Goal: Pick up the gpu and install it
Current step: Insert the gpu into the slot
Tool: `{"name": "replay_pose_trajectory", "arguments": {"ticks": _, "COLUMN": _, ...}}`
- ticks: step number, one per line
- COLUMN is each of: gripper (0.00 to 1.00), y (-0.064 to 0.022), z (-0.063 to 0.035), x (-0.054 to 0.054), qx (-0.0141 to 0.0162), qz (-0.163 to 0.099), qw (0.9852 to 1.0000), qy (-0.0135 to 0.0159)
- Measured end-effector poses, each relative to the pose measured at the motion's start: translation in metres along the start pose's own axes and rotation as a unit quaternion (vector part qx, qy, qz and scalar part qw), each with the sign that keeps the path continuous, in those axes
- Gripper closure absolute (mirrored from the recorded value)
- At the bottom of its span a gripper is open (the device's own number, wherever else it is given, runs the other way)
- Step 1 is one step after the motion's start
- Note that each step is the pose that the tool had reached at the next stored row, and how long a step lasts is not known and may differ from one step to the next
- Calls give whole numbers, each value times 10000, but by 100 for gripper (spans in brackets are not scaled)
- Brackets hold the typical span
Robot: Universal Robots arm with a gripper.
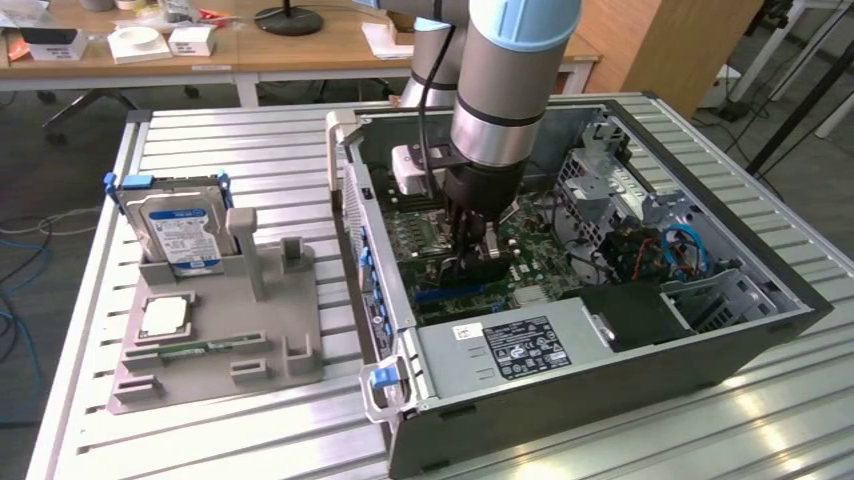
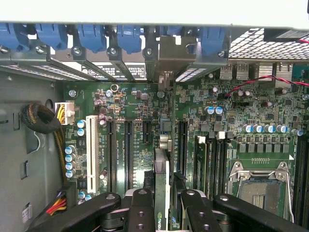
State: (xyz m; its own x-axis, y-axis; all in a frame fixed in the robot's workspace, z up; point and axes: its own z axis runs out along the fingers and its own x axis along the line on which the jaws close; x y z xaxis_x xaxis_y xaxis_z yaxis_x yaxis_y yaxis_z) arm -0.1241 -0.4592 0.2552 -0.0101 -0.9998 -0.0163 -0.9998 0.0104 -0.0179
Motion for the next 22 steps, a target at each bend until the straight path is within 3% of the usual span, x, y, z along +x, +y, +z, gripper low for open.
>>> {"name": "replay_pose_trajectory", "arguments": {"ticks": 22, "gripper": 74, "y": 0, "z": 12, "x": 0, "qx": 0, "qz": 0, "qw": 10000, "qy": 0}}
